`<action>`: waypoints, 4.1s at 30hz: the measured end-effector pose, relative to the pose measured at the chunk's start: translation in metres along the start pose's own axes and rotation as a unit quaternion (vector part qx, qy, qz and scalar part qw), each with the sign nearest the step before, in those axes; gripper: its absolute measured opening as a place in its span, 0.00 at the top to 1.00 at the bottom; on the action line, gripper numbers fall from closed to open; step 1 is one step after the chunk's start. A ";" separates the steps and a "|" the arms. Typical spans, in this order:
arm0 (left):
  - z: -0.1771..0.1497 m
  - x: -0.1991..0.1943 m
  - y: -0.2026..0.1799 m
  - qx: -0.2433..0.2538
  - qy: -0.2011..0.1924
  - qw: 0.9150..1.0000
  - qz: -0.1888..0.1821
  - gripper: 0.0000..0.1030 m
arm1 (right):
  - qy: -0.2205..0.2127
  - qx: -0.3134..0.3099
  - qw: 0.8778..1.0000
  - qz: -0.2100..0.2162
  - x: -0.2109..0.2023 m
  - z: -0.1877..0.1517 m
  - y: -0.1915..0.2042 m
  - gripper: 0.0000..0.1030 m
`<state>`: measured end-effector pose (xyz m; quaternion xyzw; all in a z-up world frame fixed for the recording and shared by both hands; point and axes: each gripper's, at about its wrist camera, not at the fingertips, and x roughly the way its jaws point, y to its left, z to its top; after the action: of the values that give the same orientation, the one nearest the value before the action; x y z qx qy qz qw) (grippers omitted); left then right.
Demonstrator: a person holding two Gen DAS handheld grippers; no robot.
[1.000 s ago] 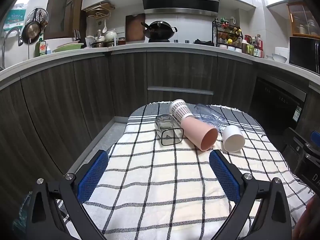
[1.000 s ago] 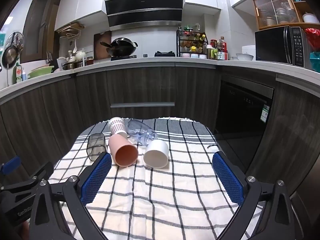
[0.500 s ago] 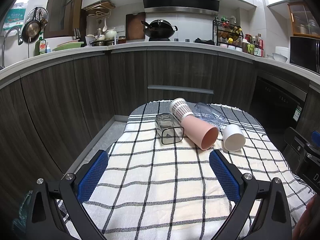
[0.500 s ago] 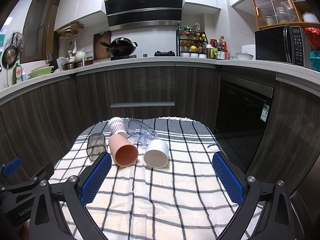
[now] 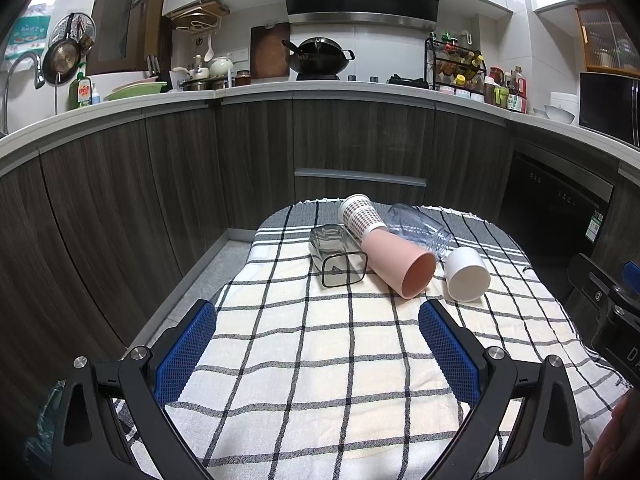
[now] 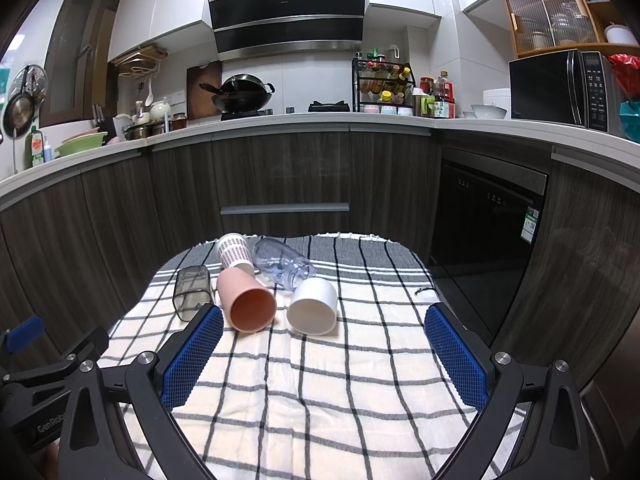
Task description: Flip cup upside down
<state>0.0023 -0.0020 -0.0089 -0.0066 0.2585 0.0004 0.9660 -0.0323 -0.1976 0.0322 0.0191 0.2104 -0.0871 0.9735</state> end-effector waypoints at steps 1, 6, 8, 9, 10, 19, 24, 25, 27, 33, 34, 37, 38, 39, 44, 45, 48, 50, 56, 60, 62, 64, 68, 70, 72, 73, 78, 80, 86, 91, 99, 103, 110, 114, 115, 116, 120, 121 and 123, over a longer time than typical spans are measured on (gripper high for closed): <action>0.000 0.000 0.000 0.000 0.000 1.000 0.000 0.00 | 0.000 0.000 1.000 0.000 0.000 0.000 0.000 0.02; -0.002 0.002 -0.002 0.002 0.002 1.000 -0.002 0.00 | 0.000 0.000 1.000 0.000 0.002 -0.001 -0.001 0.02; -0.002 0.003 -0.002 0.001 0.003 1.000 -0.003 0.00 | 0.002 0.001 1.000 -0.001 0.003 -0.001 -0.001 0.02; -0.002 0.003 -0.002 0.000 0.003 1.000 -0.003 0.00 | 0.003 0.002 1.000 -0.001 0.003 -0.001 -0.001 0.02; -0.002 0.003 -0.002 -0.001 0.004 1.000 -0.003 0.00 | 0.004 0.003 1.000 0.000 0.004 -0.002 -0.002 0.02; 0.000 0.002 -0.001 -0.002 0.010 1.000 -0.006 0.00 | 0.012 0.003 1.000 0.001 0.009 -0.004 0.001 0.02; 0.000 0.005 0.001 -0.004 0.015 1.000 -0.005 0.00 | 0.014 0.003 1.000 0.001 0.010 -0.005 0.002 0.02; 0.001 0.005 0.001 -0.004 0.016 1.000 -0.005 0.00 | 0.014 0.003 1.000 0.001 0.010 -0.005 0.002 0.02; 0.001 0.005 0.001 -0.004 0.018 1.000 -0.006 0.00 | 0.014 0.002 1.000 0.001 0.010 -0.005 0.001 0.02; 0.001 0.009 0.002 -0.005 0.027 1.000 -0.004 0.00 | 0.018 0.000 1.000 0.001 0.013 -0.006 0.003 0.02; 0.001 0.010 0.002 -0.005 0.029 1.000 -0.004 0.00 | 0.018 0.000 1.000 0.000 0.013 -0.006 0.004 0.02; 0.001 0.014 0.003 -0.008 0.035 0.999 -0.002 0.00 | 0.021 0.001 1.000 -0.001 0.014 -0.005 0.005 0.02; 0.001 0.015 0.003 -0.008 0.037 0.999 0.000 0.00 | 0.022 0.000 1.000 -0.001 0.015 -0.005 0.005 0.02; 0.001 0.016 0.004 -0.008 0.038 0.999 0.001 0.00 | 0.022 0.000 1.000 -0.001 0.015 -0.005 0.005 0.02; 0.002 0.018 0.003 -0.002 0.038 0.999 0.005 0.00 | 0.030 -0.001 1.000 -0.003 0.018 -0.003 0.005 0.02; 0.003 0.019 0.003 -0.002 0.039 0.999 0.005 0.00 | 0.033 -0.001 0.999 -0.003 0.019 -0.003 0.005 0.02; 0.004 0.023 0.003 -0.001 0.047 0.999 0.005 0.00 | 0.038 -0.003 0.999 -0.007 0.022 -0.001 0.006 0.02; 0.006 0.026 0.003 -0.003 0.053 0.999 0.006 0.00 | 0.040 -0.006 0.999 -0.008 0.024 0.001 0.007 0.02; 0.016 0.036 0.003 -0.004 0.064 0.998 0.010 0.00 | 0.058 -0.010 0.998 -0.006 0.034 0.007 0.009 0.02; 0.023 0.043 0.004 -0.005 0.073 0.997 0.010 0.00 | 0.072 -0.017 0.997 -0.003 0.044 0.013 0.014 0.02; 0.028 0.048 0.007 -0.007 0.079 0.997 0.014 0.00 | 0.079 -0.020 0.997 -0.001 0.049 0.016 0.017 0.02; 0.032 0.053 0.010 -0.010 0.083 0.996 0.016 0.00 | 0.086 -0.023 0.996 0.003 0.054 0.021 0.020 0.02; 0.042 0.067 0.016 -0.018 0.098 0.995 0.016 0.00 | 0.099 -0.035 0.994 0.016 0.069 0.034 0.030 0.02; 0.047 0.073 0.018 -0.019 0.100 0.995 0.014 0.00 | 0.103 -0.045 0.994 0.021 0.077 0.041 0.036 0.02; 0.052 0.079 0.018 -0.018 0.102 0.995 0.014 0.00 | 0.105 -0.056 0.992 0.028 0.085 0.048 0.044 0.02; 0.055 0.082 0.019 -0.017 0.103 0.994 0.014 0.00 | 0.108 -0.064 0.992 0.033 0.090 0.051 0.049 0.02; 0.073 0.100 0.023 -0.023 0.103 0.994 0.021 0.00 | 0.128 -0.089 0.986 0.056 0.119 0.064 0.066 0.02; 0.078 0.109 0.026 -0.032 0.106 0.994 0.019 0.00 | 0.138 -0.093 0.984 0.064 0.133 0.070 0.071 0.02; 0.095 0.141 0.022 -0.044 0.124 0.991 0.036 0.00 | 0.155 -0.109 0.980 0.064 0.170 0.088 0.081 0.02; 0.104 0.166 0.013 -0.051 0.141 0.987 0.053 0.00 | 0.185 -0.137 0.971 0.061 0.209 0.104 0.085 0.02; 0.108 0.205 0.005 -0.093 0.177 0.974 0.103 0.00 | 0.292 -0.195 0.934 0.065 0.289 0.104 0.089 0.03; 0.105 0.221 0.006 -0.117 0.188 0.969 0.107 0.00 | 0.343 -0.201 0.915 0.068 0.324 0.096 0.085 0.04; 0.102 0.237 0.003 -0.128 0.190 0.967 0.111 0.00 | 0.399 -0.232 0.883 0.086 0.372 0.076 0.100 0.05; 0.098 0.244 0.002 -0.129 0.192 0.966 0.118 0.00 | 0.420 -0.250 0.869 0.082 0.394 0.066 0.107 0.08; 0.096 0.247 0.002 -0.127 0.197 0.965 0.117 0.00 | 0.424 -0.251 0.866 0.082 0.398 0.063 0.108 0.09; 0.095 0.250 0.002 -0.128 0.200 0.965 0.115 0.00 | 0.437 -0.252 0.859 0.085 0.404 0.058 0.108 0.11; 0.089 0.255 -0.001 -0.128 0.211 0.963 0.109 0.00 | 0.459 -0.253 0.848 0.086 0.418 0.045 0.109 0.18; 0.088 0.255 -0.001 -0.128 0.211 0.963 0.110 0.00 | 0.460 -0.245 0.848 0.090 0.420 0.044 0.107 0.20; 0.088 0.255 -0.002 -0.126 0.209 0.963 0.111 0.00 | 0.461 -0.238 0.850 0.091 0.423 0.044 0.105 0.24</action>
<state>0.2672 -0.0036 -0.0597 -0.0996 0.4520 0.1392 0.8754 0.3834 -0.1663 -0.1024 -0.1563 0.6467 0.0730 0.7430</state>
